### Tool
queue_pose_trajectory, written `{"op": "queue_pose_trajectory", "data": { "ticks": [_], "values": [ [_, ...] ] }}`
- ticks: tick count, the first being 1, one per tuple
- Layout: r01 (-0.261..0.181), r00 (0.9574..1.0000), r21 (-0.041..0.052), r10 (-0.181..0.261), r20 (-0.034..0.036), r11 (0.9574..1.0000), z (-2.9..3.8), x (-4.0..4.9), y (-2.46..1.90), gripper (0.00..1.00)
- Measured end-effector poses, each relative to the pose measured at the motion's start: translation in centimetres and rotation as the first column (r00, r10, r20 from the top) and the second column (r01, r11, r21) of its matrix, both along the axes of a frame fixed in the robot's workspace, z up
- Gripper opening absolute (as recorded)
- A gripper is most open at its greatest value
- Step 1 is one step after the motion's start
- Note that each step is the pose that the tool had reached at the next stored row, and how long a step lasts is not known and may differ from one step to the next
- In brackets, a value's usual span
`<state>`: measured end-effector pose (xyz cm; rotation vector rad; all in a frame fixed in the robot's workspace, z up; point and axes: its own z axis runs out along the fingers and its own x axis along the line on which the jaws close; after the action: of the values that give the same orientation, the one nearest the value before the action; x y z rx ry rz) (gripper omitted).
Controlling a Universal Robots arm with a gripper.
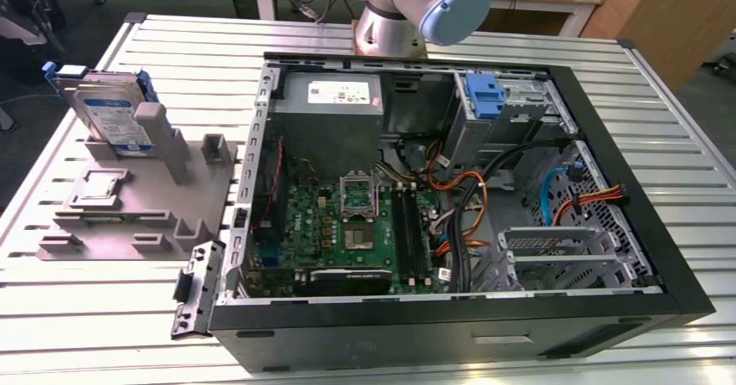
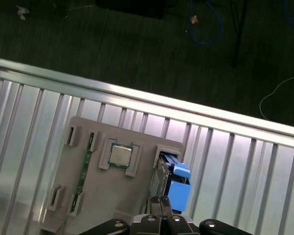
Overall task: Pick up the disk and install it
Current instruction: 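Pick up the disk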
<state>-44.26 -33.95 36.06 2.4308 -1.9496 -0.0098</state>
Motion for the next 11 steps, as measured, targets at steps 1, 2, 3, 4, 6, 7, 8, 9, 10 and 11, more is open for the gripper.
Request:
{"op": "queue_pose_trajectory", "data": {
  "ticks": [1, 2, 3, 4, 6, 7, 8, 9, 10, 11],
  "values": [
    [0.004, 1.0000, 0.0002, -0.004, 0.0032, 1.0000, -0.07, 0.00, 0.00, 0.10],
    [0.012, 0.9999, 0.0002, -0.012, 0.0053, 0.9999, -0.12, 0.00, 0.00, 0.10],
    [0.023, 0.9997, 0.0003, -0.023, 0.0059, 0.9997, -0.17, 0.00, 0.00, 0.10],
    [0.036, 0.9993, 0.0003, -0.036, 0.0061, 0.9993, -0.22, 0.00, 0.00, 0.10],
    [0.069, 0.9976, 0.0004, -0.069, 0.0061, 0.9976, -0.38, -0.01, 0.00, 0.10],
    [0.083, 0.9965, 0.0004, -0.083, 0.0061, 0.9965, -0.44, -0.01, 0.01, 0.10],
    [0.094, 0.9955, 0.0006, -0.094, 0.0061, 0.9955, -0.52, -0.01, 0.01, 0.10],
    [0.105, 0.9945, 0.0008, -0.105, 0.0061, 0.9945, -0.58, -0.01, 0.00, 0.10],
    [0.115, 0.9934, 0.0010, -0.115, 0.0060, 0.9934, -0.65, -0.01, 0.00, 0.10],
    [0.126, 0.9921, 0.0014, -0.126, 0.0060, 0.9921, -0.73, -0.01, 0.00, 0.10]
  ]
}}
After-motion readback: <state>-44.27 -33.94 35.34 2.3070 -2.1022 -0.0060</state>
